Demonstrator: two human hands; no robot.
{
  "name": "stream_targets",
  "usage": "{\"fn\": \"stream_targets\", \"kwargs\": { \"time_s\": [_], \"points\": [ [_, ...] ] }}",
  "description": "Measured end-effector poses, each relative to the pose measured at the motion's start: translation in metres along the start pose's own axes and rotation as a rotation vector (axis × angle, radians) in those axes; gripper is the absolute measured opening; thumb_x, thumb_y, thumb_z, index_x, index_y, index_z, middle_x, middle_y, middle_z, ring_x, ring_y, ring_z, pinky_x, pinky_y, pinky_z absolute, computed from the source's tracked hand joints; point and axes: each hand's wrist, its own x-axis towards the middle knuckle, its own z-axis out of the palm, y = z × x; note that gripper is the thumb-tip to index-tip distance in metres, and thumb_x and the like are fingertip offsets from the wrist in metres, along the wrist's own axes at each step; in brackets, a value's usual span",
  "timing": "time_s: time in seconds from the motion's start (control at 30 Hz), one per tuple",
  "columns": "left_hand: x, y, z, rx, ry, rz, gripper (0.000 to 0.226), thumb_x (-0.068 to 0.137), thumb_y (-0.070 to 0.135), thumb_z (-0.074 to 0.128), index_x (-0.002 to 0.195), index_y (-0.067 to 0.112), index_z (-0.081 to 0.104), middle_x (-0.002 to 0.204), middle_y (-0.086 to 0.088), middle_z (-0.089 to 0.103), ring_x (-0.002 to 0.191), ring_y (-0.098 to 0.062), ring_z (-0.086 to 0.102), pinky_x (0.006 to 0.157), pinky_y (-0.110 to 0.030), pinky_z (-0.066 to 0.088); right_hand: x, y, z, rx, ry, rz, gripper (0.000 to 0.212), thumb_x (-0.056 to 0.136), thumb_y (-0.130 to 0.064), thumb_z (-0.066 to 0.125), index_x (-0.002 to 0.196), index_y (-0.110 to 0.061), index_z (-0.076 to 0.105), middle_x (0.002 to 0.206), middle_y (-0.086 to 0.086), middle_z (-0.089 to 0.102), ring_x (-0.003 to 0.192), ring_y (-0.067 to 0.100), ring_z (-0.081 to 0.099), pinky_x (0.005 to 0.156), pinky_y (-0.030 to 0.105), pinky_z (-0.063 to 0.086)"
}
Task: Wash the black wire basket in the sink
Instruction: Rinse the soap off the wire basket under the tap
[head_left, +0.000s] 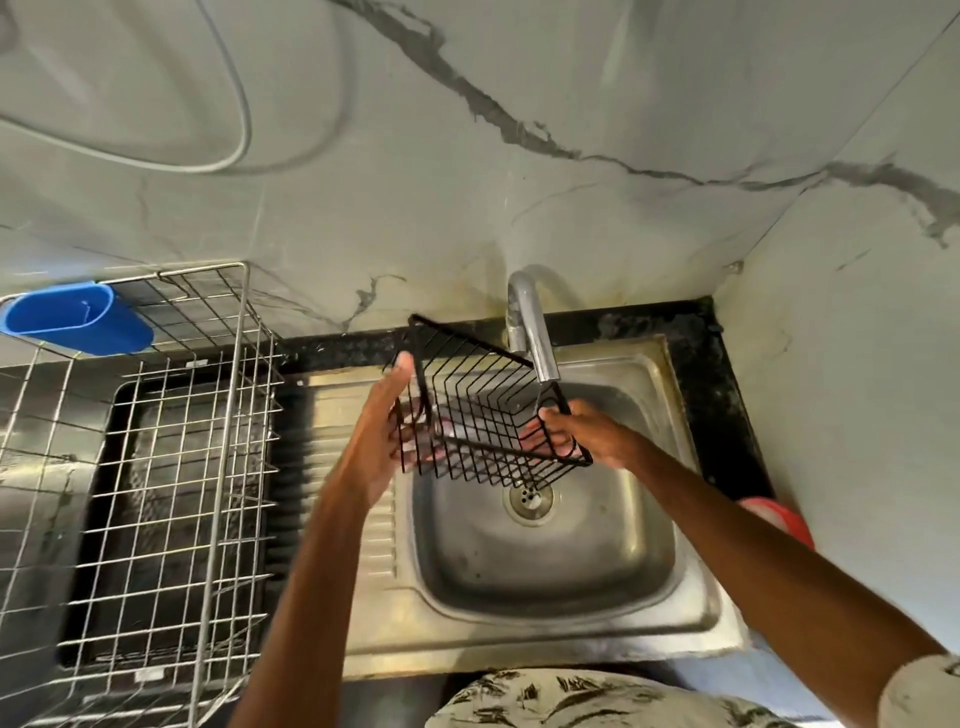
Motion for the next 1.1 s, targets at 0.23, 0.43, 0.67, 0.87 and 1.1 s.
{"fn": "stream_targets", "kwargs": {
  "time_s": [0.23, 0.43, 0.67, 0.87, 1.1],
  "points": [
    [0.013, 0.022, 0.004, 0.079, 0.013, -0.128, 0.066, 0.082, 0.041, 0.079, 0.135, 0.024, 0.044, 0.13, -0.02, 0.059, 0.107, -0.038, 0.071, 0.073, -0.051, 0.064, 0.017, -0.012, 0.005, -0.12, 0.16, 0.036, 0.047, 0.109, -0.035, 0.038, 0.114, 0.006, 0.06, 0.092, 0.019, 0.074, 0.091, 0.038, 0.074, 0.079, 0.043, 0.061],
    [0.021, 0.021, 0.005, 0.139, 0.018, -0.113, 0.092, 0.059, 0.048, 0.084, 0.137, 0.024, 0.04, 0.127, -0.014, 0.056, 0.11, -0.039, 0.068, 0.088, -0.063, 0.058, 0.017, -0.02, 0.007, -0.715, 0.288, -0.241, 0.037, 0.103, -0.028, 0.046, 0.133, -0.013, 0.06, 0.129, 0.005, 0.064, 0.121, 0.025, 0.058, 0.106, 0.036, 0.044],
    [0.016, 0.032, 0.009, 0.187, -0.036, -0.074, 0.071, 0.074, 0.035, 0.078, 0.134, 0.019, 0.044, 0.131, -0.011, 0.054, 0.109, -0.032, 0.064, 0.092, -0.057, 0.05, 0.033, -0.019, -0.034, -1.484, -0.09, -0.593, 0.048, 0.109, -0.042, 0.031, 0.146, -0.017, 0.05, 0.162, 0.004, 0.031, 0.153, 0.019, 0.019, 0.127, 0.04, 0.005],
    [0.01, 0.031, 0.01, 0.15, 0.002, -0.04, 0.098, 0.052, 0.044, 0.082, 0.139, 0.023, 0.043, 0.131, -0.007, 0.054, 0.111, -0.033, 0.063, 0.086, -0.054, 0.054, 0.029, -0.015, -0.033, -1.807, -0.207, -0.604, 0.064, 0.108, -0.055, 0.014, 0.158, -0.015, 0.025, 0.166, 0.009, 0.02, 0.154, 0.021, 0.004, 0.121, 0.037, -0.002],
    [0.007, 0.024, 0.015, 0.193, -0.038, -0.023, 0.089, 0.068, 0.039, 0.083, 0.143, 0.023, 0.037, 0.143, -0.008, 0.045, 0.119, -0.029, 0.053, 0.067, -0.038, 0.051, 0.03, -0.028, -0.042, -1.909, -0.139, -0.55, 0.077, 0.101, -0.061, 0.003, 0.159, -0.011, 0.005, 0.167, 0.01, 0.002, 0.155, 0.024, -0.002, 0.119, 0.046, -0.015]
  ]
}}
